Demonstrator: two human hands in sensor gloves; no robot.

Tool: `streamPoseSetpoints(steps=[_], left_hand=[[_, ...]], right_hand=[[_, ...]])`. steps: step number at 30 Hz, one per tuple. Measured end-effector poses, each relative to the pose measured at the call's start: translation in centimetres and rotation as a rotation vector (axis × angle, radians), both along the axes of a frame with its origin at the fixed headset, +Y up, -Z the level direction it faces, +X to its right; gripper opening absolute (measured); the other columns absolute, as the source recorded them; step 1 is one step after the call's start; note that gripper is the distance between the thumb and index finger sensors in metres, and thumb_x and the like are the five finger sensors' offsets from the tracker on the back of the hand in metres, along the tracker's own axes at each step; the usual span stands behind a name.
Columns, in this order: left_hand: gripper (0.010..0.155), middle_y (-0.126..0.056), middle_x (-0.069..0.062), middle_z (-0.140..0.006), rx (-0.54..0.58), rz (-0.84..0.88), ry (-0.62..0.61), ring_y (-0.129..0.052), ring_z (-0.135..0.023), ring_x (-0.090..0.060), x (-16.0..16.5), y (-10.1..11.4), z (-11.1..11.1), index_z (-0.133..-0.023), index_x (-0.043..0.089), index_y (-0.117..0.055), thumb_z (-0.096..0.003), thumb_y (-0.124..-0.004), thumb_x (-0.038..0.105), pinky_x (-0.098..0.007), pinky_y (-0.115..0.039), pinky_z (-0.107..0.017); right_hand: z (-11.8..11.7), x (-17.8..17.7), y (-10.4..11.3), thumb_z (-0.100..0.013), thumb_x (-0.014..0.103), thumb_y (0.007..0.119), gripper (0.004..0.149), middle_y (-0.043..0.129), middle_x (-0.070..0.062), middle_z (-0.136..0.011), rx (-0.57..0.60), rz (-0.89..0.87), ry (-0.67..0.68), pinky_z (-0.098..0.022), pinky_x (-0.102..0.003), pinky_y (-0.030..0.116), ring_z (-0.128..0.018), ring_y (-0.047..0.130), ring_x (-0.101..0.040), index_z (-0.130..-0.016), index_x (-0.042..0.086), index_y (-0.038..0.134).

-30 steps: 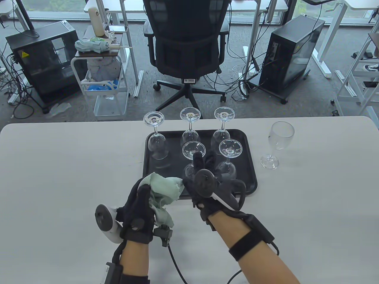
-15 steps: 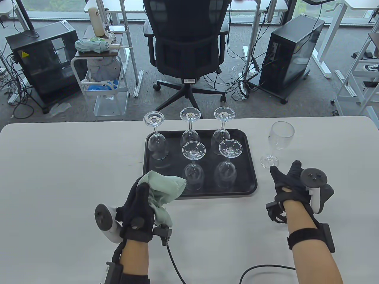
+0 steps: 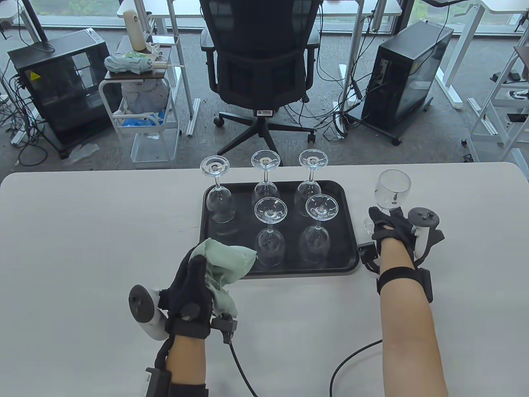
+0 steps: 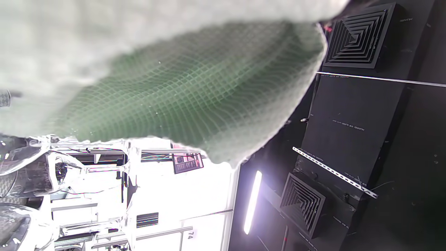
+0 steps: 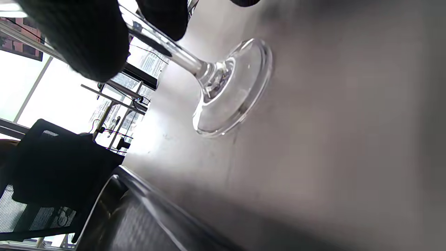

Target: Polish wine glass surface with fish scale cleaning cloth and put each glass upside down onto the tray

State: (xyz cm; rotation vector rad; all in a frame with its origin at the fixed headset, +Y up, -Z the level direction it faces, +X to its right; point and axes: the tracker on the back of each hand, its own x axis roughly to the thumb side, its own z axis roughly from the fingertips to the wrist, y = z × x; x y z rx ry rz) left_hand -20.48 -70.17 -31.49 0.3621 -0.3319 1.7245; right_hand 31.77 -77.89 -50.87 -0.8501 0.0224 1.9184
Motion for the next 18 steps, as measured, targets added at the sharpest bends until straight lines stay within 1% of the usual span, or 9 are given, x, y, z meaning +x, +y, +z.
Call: streamPoseSetpoints(steps=[2,5,7,10,11,12,14,16,18], left_hand=[[0.052,-0.069,-0.003,-0.109,-0.004,0.009,-0.004,-0.074,-0.096,-0.036,-0.1,-0.1,-0.1,-0.100,0.026,-0.071,-0.0597,-0.062,0.057,-0.061,-0.074,-0.064],[0.052,-0.069,-0.003,-0.110,-0.004,0.011,-0.006,-0.074,-0.096,-0.036,-0.1,-0.1,-0.1,-0.100,0.026,-0.071,-0.0598,-0.062,0.058,-0.061,-0.074,-0.064],[0.052,-0.070,-0.003,-0.109,0.000,0.011,-0.006,-0.075,-0.096,-0.036,0.0,-0.1,-0.1,-0.100,0.026,-0.071,-0.0596,-0.062,0.058,-0.061,-0.074,-0.064],[0.052,-0.070,-0.003,-0.109,-0.003,0.009,0.005,-0.075,-0.096,-0.036,0.2,-0.2,0.0,-0.100,0.026,-0.071,-0.0596,-0.062,0.058,-0.061,-0.075,-0.064],[0.052,-0.070,-0.003,-0.109,-0.009,0.009,0.004,-0.075,-0.096,-0.036,0.3,-0.4,-0.1,-0.100,0.026,-0.071,-0.0596,-0.062,0.058,-0.061,-0.075,-0.064],[0.052,-0.070,-0.003,-0.109,-0.013,0.011,0.003,-0.075,-0.096,-0.036,0.3,-0.5,-0.1,-0.100,0.026,-0.071,-0.0597,-0.062,0.058,-0.061,-0.075,-0.064],[0.052,-0.069,-0.003,-0.109,-0.023,0.018,0.005,-0.075,-0.096,-0.036,0.5,-0.7,-0.3,-0.100,0.026,-0.071,-0.0596,-0.062,0.058,-0.061,-0.074,-0.064],[0.052,-0.069,-0.003,-0.110,-0.027,0.017,0.006,-0.074,-0.097,-0.036,0.6,-0.9,-0.3,-0.101,0.027,-0.070,-0.0596,-0.062,0.058,-0.061,-0.074,-0.064],[0.052,-0.068,-0.003,-0.110,-0.028,0.015,0.003,-0.073,-0.097,-0.036,0.8,-0.9,-0.2,-0.101,0.027,-0.070,-0.0596,-0.062,0.058,-0.061,-0.074,-0.064]], right_hand=[[0.0,0.0,-0.2,-0.051,0.052,0.086,0.052,0.036,-0.021,-0.114,0.020,-0.016,-0.024,-0.063,-0.064,0.015,-0.098,0.014,-0.049,-0.097,0.035,0.072],[0.8,0.3,0.0,-0.049,0.046,0.088,0.047,0.045,-0.021,-0.112,0.067,-0.002,-0.037,-0.065,-0.064,0.019,-0.098,0.021,-0.050,-0.093,0.034,0.078],[1.7,0.8,0.1,-0.049,0.044,0.089,0.046,0.049,-0.020,-0.111,0.101,-0.023,0.001,-0.066,-0.065,0.023,-0.099,0.024,-0.050,-0.093,0.034,0.079],[3.7,2.3,1.0,-0.047,0.041,0.090,0.045,0.070,-0.017,-0.105,0.217,-0.040,0.025,-0.066,-0.071,0.034,-0.101,0.039,-0.049,-0.091,0.033,0.081],[4.4,2.7,1.3,-0.047,0.041,0.090,0.045,0.072,-0.016,-0.104,0.274,-0.047,0.059,-0.067,-0.071,0.036,-0.101,0.042,-0.048,-0.090,0.033,0.081],[5.0,3.2,1.8,-0.047,0.039,0.090,0.044,0.079,-0.015,-0.100,0.366,-0.055,0.116,-0.066,-0.072,0.037,-0.101,0.048,-0.046,-0.090,0.032,0.081],[6.7,3.4,3.3,-0.047,0.035,0.089,0.044,0.085,-0.013,-0.095,0.501,-0.021,0.192,-0.068,-0.073,0.036,-0.103,0.051,-0.042,-0.089,0.031,0.081],[8.6,3.1,5.2,-0.048,0.034,0.089,0.045,0.088,-0.012,-0.092,0.663,0.117,0.333,-0.068,-0.072,0.044,-0.101,0.057,-0.041,-0.091,0.031,0.078],[11.6,1.4,7.9,-0.047,0.033,0.089,0.045,0.089,-0.011,-0.088,0.823,0.383,0.418,-0.068,-0.071,0.049,-0.097,0.066,-0.038,-0.091,0.032,0.078]])
